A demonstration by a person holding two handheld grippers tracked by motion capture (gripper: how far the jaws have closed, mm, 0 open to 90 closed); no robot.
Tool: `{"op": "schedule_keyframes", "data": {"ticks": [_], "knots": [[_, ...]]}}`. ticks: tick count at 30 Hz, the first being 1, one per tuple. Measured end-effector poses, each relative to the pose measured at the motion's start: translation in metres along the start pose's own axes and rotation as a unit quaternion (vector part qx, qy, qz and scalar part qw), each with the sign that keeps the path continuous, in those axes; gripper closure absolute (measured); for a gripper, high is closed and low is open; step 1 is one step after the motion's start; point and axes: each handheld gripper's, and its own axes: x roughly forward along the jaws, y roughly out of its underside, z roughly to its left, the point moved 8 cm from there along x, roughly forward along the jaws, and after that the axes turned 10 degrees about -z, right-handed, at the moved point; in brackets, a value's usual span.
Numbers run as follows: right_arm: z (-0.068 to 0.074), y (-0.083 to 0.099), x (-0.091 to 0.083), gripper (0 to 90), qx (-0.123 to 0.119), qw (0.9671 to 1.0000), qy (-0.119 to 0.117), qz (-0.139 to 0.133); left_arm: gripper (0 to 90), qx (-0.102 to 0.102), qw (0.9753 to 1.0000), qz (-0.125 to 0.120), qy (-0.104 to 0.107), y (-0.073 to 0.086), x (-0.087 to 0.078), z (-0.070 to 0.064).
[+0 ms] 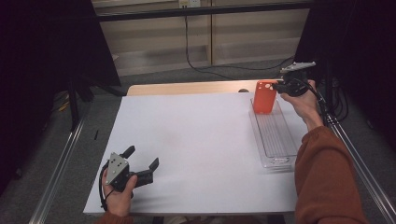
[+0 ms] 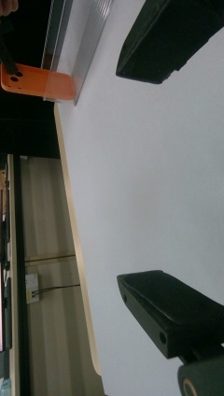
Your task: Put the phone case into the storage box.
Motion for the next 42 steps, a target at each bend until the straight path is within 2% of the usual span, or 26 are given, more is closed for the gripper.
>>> {"op": "schedule_keyframes", "data": {"ticks": [2, 12, 17, 29, 42], "knots": [[-0.0006, 0.0008, 0.0007, 70.1, 0.005, 1.0, 0.005, 0.001, 2.7, 0.0, 1.0, 0.0, 0.0, 0.0, 0.0, 0.0], [-0.003, 0.0002, 0.0006, 70.4, 0.023, 0.9997, 0.008, -0.008, 2.7, 0.003, 1.0, 0.0, 0.0, -0.0002, -0.0003, 0.0005], [-0.0022, 0.0009, 0.0014, 67.0, 0.028, 0.9995, 0.006, -0.011, 2.7, 0.004, 1.0, 0.0, 0.0, -0.0003, -0.0004, 0.0009], [-0.0063, 0.001, 0.0033, 50.5, 0.05, 0.9984, 0.016, -0.021, 2.7, -0.004, 1.0, -0.002, -0.003, -0.0004, 0.0027, 0.0022], [-0.0091, 0.0005, -0.0007, 28.9, 0.069, 0.9969, 0.024, -0.028, 2.7, 0.002, 1.0, -0.003, -0.008, -0.0011, 0.0002, 0.0027]]}}
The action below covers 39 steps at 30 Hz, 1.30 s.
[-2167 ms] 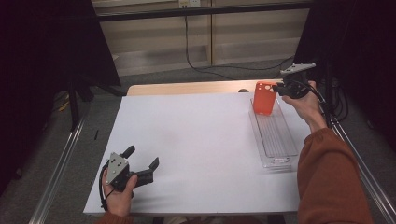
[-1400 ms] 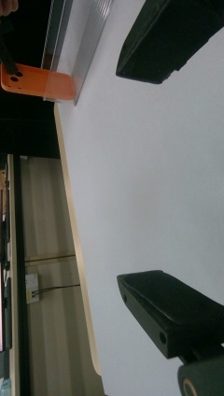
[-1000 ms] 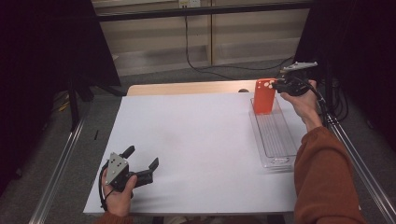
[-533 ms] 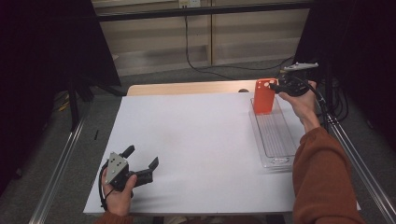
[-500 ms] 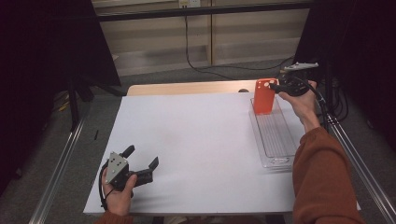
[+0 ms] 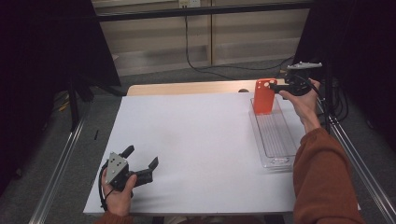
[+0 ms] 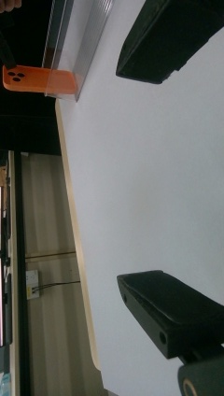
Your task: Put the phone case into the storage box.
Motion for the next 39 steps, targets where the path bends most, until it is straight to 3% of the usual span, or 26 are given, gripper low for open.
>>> {"op": "schedule_keyframes", "data": {"ticks": [9, 12, 18, 21, 25, 30, 36, 39], "knots": [[0.003, 0.001, -0.002, 15.3, 0.02, 0.9998, 0.004, -0.002, 2.7, -0.003, 1.0, -0.004, 0.002, -0.001, -0.001, -0.001], [0.007, 0.002, -0.001, 9.5, 0.028, 0.9996, -0.004, 0.0, 2.8, -0.003, 1.0, -0.007, 0.003, -0.002, -0.001, 0.0], [0.011, 0.0, -0.004, 9.4, 0.035, 0.9991, 0.021, -0.011, 3.2, -0.001, 0.9999, -0.013, 0.002, -0.005, -0.004, 0.0], [0.014, 0.001, -0.008, 10.1, 0.037, 0.9988, 0.019, -0.027, 3.2, -0.005, 0.9999, -0.015, 0.004, -0.005, -0.004, -0.002], [0.015, 0.006, -0.013, 9.8, 0.031, 0.9988, 0.025, -0.028, 3.2, -0.003, 0.9998, -0.018, 0.01, -0.007, -0.005, -0.004], [0.015, 0.007, -0.02, 3.4, 0.03, 0.9984, 0.018, -0.043, 3.2, -0.003, 0.9998, -0.021, 0.007, -0.008, -0.005, -0.004], [0.018, 0.003, -0.028, 6.5, 0.04, 0.9961, 0.016, -0.077, 3.2, -0.012, 0.9997, -0.02, 0.009, -0.009, -0.006, -0.005], [0.018, 0.002, -0.033, 6.6, 0.032, 0.9958, 0.02, -0.084, 3.2, -0.004, 0.9997, -0.021, 0.006, -0.009, -0.007, -0.005]]}}
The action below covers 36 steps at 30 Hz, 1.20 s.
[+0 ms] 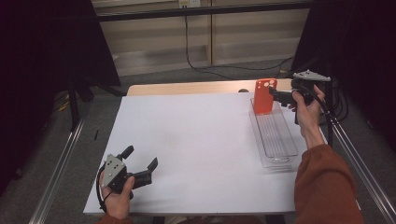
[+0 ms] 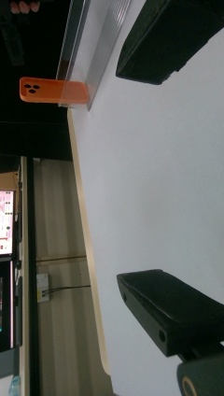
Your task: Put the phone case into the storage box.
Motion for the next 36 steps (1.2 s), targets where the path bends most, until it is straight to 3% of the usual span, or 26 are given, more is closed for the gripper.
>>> {"op": "schedule_keyframes", "data": {"ticks": [4, 7, 11, 23, 36], "knots": [[0.004, -0.001, -0.008, 4.6, 0.006, 0.9998, -0.014, -0.013, 3.2, -0.002, 1.0, 0.0, -0.002, 0.0, 0.0, 0.001], [0.007, -0.004, -0.015, 3.0, 0.024, 0.999, -0.024, -0.029, 3.2, -0.003, 1.0, 0.001, -0.003, 0.0, 0.0, 0.002], [0.01, -0.006, -0.023, 1.3, 0.016, 0.9988, -0.033, -0.033, 3.2, -0.009, 1.0, -0.002, -0.004, 0.0, 0.0, 0.002], [0.014, 0.004, -0.041, 0.8, -0.002, 0.9984, -0.032, -0.046, 3.2, -0.004, 1.0, 0.0, -0.006, 0.0, -0.001, 0.003], [0.017, 0.014, -0.059, 0.7, 0.003, 0.9983, -0.032, -0.049, 3.2, -0.004, 1.0, -0.002, -0.007, -0.001, -0.003, 0.004]]}}
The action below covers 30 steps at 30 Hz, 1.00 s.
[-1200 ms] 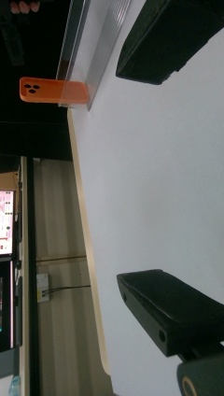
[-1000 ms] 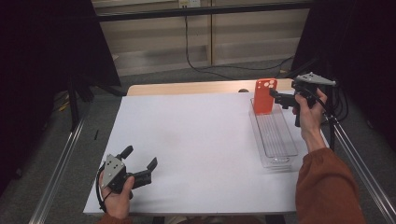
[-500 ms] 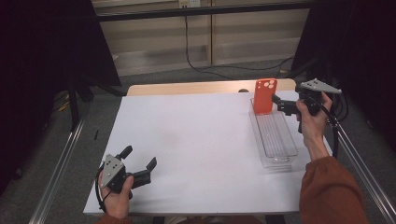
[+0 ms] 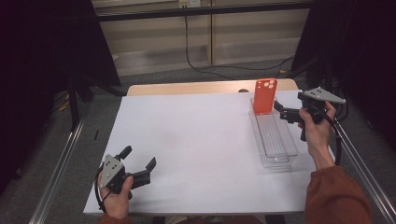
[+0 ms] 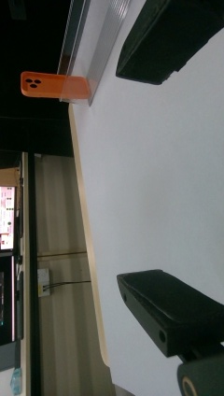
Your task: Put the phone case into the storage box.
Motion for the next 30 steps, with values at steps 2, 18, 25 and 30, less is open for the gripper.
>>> {"op": "schedule_keyframes", "data": {"ticks": [2, 18, 25, 30], "knots": [[0.003, 0.001, -0.004, 0.7, -0.002, 1.0, -0.002, -0.004, 3.1, 0.001, 1.0, -0.002, -0.002, -0.001, -0.001, 0.001], [0.021, 0.006, -0.035, 0.4, -0.018, 0.9995, -0.007, -0.026, 2.9, 0.008, 0.9999, -0.001, -0.012, 0.0, -0.003, 0.002], [0.03, 0.011, -0.051, 0.2, -0.015, 0.9993, -0.007, -0.034, 2.9, 0.001, 0.9999, -0.003, -0.012, -0.001, -0.003, 0.001], [0.034, 0.021, -0.059, 0.2, -0.01, 0.9995, -0.003, -0.03, 3.0, -0.008, 1.0, -0.003, -0.003, -0.001, -0.003, -0.001]]}}
